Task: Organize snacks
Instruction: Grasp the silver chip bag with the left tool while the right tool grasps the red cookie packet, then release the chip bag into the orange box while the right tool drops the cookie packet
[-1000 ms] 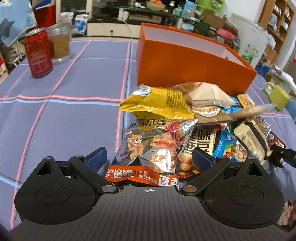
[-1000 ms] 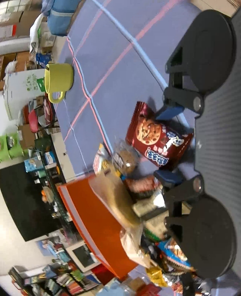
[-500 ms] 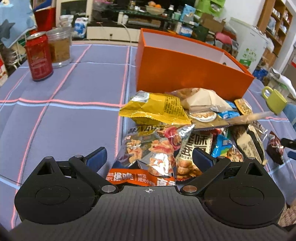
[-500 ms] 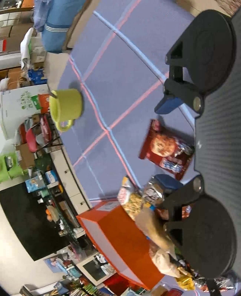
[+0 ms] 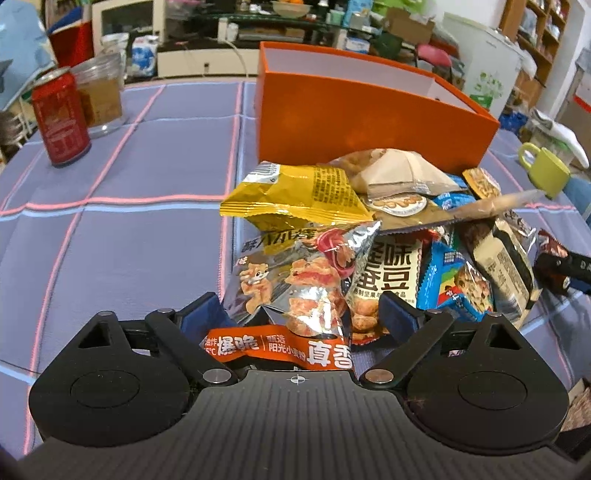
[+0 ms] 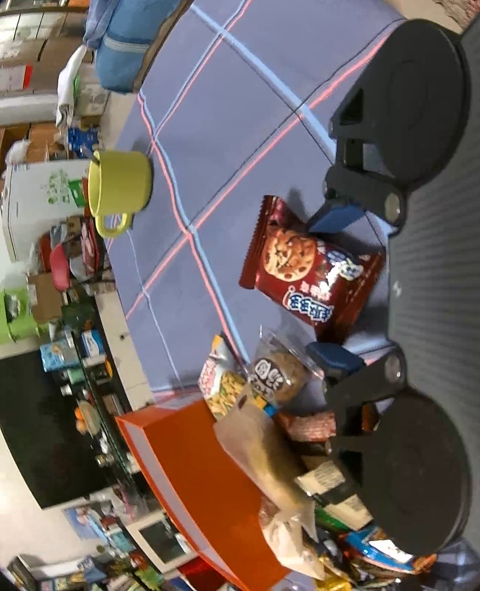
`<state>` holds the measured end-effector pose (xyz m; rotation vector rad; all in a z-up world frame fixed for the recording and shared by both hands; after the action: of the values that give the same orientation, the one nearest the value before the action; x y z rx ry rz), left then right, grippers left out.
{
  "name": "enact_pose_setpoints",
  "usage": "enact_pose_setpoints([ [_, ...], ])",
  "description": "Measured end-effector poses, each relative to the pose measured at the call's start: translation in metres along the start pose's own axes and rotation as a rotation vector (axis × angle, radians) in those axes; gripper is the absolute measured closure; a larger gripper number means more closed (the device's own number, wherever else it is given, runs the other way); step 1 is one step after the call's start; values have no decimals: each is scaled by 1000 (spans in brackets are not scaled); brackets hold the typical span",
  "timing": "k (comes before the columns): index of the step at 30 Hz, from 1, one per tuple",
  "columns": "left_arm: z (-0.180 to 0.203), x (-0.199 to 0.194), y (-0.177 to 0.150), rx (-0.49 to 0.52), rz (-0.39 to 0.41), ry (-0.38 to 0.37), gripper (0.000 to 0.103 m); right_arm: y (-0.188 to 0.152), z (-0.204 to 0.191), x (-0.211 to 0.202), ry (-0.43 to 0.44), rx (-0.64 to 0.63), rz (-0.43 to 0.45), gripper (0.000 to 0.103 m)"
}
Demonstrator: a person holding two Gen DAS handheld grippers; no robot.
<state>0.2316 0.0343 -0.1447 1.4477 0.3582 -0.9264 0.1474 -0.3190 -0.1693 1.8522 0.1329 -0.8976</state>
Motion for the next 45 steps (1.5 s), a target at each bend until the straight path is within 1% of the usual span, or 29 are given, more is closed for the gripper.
enact_pose_setpoints([
  [1,-2,1,0,-14,-4,4,41,1,1,0,16,0,-9,37],
  [2,-3,3,0,-29,-16,4,48,2,1,1,31,1,-18,38],
  [3,-5,5,-1,-50,-28,-9,51,3,1,1,53,4,-30,40],
  [5,-7,5,-2,-94,-31,-22,55,4,0,1,76,-2,-50,44],
  [6,-6,4,-2,-95,-29,-23,60,5,-1,2,84,-6,-57,47],
  [9,-4,-1,-3,-102,-29,-5,68,6,0,2,100,-15,-74,51],
  [12,1,-7,-2,-76,-16,20,69,7,-2,-2,109,-39,-80,54],
  [16,5,-11,-2,-47,-3,45,70,6,-2,-5,107,-60,-81,56],
  [20,9,-20,2,-15,31,69,70,5,-6,-12,112,-103,-71,58],
  [23,11,-24,4,-12,41,79,70,3,-7,-16,118,-118,-65,58],
  [24,10,-25,5,-10,41,90,70,3,-7,-18,121,-122,-62,63],
  [25,10,-25,5,-5,40,104,70,4,-9,-20,125,-131,-54,71],
  [26,10,-25,5,1,41,125,70,5,-11,-22,129,-145,-45,84],
  [29,6,-23,4,1,33,135,70,6,-20,-29,125,-203,-12,84],
  [31,5,-22,4,-4,25,132,70,3,-21,-27,115,-229,-10,84],
  [32,6,-22,4,-1,23,131,70,2,-20,-24,114,-223,-25,83],
  [34,6,-21,3,4,21,131,70,0,-17,-23,113,-201,-34,77],
  [35,7,-21,3,4,20,128,70,-1,-16,-22,114,-197,-36,73],
  [37,8,-21,3,6,20,125,70,1,-13,-21,113,-177,-27,61],
  [38,8,-21,3,8,20,126,70,2,-11,-21,112,-163,-15,45],
  [39,8,-21,4,8,20,126,70,2,-9,-22,114,-144,-6,33],
  [40,8,-21,4,7,19,124,70,2,-7,-21,127,-120,-4,30],
  [41,8,-21,3,7,17,122,70,2,-8,-17,134,-123,-23,27],
  [43,7,-20,3,4,13,123,70,2,-8,-9,148,-138,-76,27],
  [44,6,-20,2,2,11,123,70,7,-7,-10,171,-137,-78,26],
  [45,5,-21,3,1,10,123,70,14,-8,-13,199,-159,-75,22],
])
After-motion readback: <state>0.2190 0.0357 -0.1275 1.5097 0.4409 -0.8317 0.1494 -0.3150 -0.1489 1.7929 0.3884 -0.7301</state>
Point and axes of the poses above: each gripper's, at about its wrist camera, not at the fingertips, and x roughly the way its jaws point, z to its right, y to its top, the point moved 5 cm from there along x, roughly the way its jaws point, and after that the axes turned 4 degrees about z, right-handed, at the moved point
